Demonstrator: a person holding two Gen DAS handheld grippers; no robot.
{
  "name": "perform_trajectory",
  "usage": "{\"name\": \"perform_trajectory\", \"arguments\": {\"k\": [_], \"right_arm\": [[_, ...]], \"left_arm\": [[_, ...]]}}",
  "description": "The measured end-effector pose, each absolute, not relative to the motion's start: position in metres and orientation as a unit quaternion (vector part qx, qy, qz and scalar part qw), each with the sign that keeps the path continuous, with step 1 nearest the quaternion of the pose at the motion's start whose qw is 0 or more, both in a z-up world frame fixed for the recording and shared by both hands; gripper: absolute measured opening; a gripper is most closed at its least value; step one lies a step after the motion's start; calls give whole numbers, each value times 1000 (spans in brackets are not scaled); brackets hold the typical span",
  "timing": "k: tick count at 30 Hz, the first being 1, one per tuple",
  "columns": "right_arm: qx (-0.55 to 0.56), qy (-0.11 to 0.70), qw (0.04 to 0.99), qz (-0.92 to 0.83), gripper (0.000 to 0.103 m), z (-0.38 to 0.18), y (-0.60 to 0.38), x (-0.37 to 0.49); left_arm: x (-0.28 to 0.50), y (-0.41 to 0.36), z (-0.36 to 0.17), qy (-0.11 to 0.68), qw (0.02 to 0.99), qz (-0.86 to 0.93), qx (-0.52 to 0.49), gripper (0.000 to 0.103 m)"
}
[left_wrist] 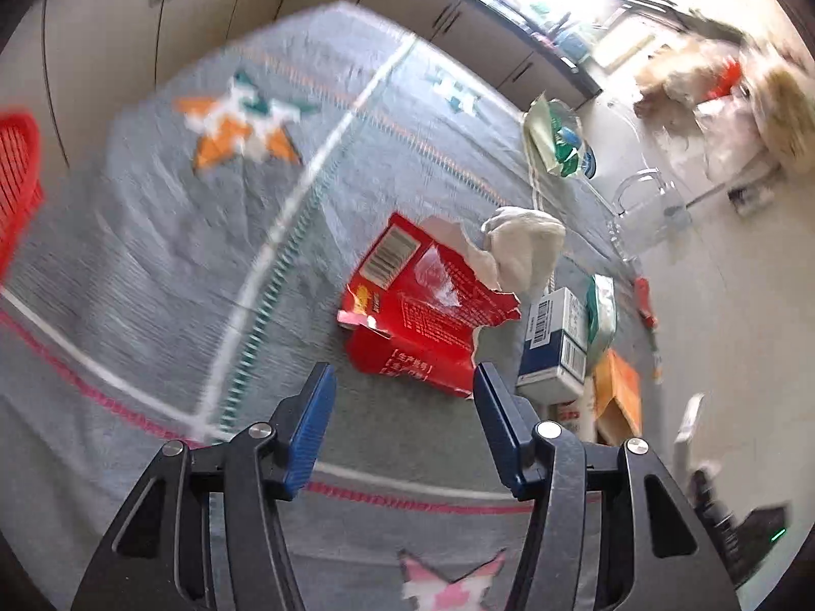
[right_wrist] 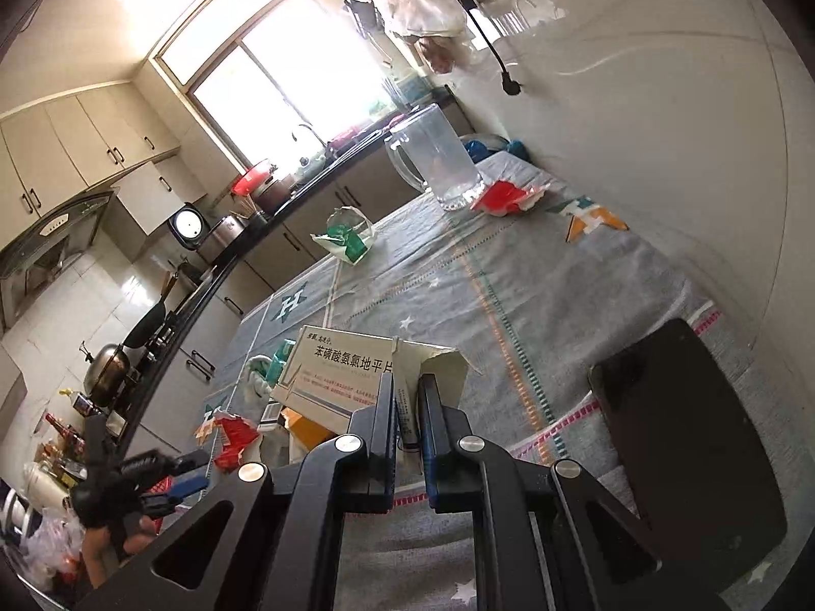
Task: Collect trash
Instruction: 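Grasp the torn red box with the left tool while the right tool holds the white box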
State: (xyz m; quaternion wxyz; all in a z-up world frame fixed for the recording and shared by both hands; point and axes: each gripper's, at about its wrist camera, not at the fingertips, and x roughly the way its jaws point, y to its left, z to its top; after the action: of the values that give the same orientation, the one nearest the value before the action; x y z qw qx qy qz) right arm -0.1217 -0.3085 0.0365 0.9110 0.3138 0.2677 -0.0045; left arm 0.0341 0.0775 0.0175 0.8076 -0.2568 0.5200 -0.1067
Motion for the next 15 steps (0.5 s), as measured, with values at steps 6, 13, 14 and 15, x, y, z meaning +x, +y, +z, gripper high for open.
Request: {"name": "perform_trajectory", "arguments": {"k": [6,13,14,15], "right_arm": [[318,269,909,2,9,30,-314,-119],[318,271,908,18,9,28,-311,-117],[317,271,909,19,10,28,-310,-117],[316,271,909,21,9,28,-310,-118]], "left_arm": [[35,63,14,506,804,-99,-295,55],[60,38,10,489,831,-44,-263,33],[65,33,8,489,834,-43,-251,22],[69,30,8,485,839,-44,-244,21]]}}
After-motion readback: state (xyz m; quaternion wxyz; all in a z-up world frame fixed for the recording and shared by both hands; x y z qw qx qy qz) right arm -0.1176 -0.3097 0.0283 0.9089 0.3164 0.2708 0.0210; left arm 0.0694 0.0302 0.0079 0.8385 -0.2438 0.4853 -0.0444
